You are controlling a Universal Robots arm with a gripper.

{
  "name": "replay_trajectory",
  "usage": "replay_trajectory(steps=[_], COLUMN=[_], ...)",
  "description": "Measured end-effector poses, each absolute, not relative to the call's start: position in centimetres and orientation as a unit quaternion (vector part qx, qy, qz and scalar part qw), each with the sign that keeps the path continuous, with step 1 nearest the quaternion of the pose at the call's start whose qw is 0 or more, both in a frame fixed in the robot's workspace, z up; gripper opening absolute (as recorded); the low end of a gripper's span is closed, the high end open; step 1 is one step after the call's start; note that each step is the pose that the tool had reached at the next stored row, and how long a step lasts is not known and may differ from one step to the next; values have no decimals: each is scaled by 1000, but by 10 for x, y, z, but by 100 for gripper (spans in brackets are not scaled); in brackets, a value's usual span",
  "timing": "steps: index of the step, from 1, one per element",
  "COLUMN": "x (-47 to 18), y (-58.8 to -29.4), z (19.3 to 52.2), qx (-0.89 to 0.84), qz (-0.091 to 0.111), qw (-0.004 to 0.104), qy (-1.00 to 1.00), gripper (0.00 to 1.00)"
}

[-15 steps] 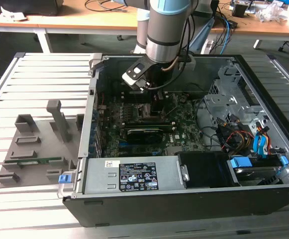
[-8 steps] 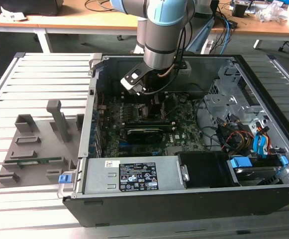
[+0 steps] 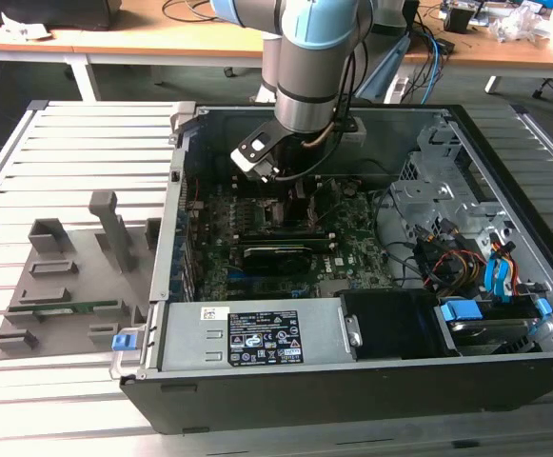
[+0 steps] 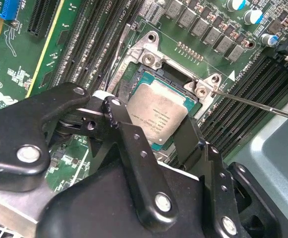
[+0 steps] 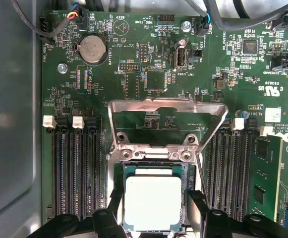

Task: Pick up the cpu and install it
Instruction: 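Place the cpu into insertion slot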

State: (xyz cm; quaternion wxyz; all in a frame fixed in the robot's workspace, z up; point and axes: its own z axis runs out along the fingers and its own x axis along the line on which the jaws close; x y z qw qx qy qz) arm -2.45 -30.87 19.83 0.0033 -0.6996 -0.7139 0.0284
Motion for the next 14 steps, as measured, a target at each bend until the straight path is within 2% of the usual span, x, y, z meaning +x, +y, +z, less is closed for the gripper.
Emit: replay_trajectory(steps=[14], x=[-25], y=[-306], z=[201], qx=[-700], qz=[28], qw=[4], qy=[-714], gripper=[62])
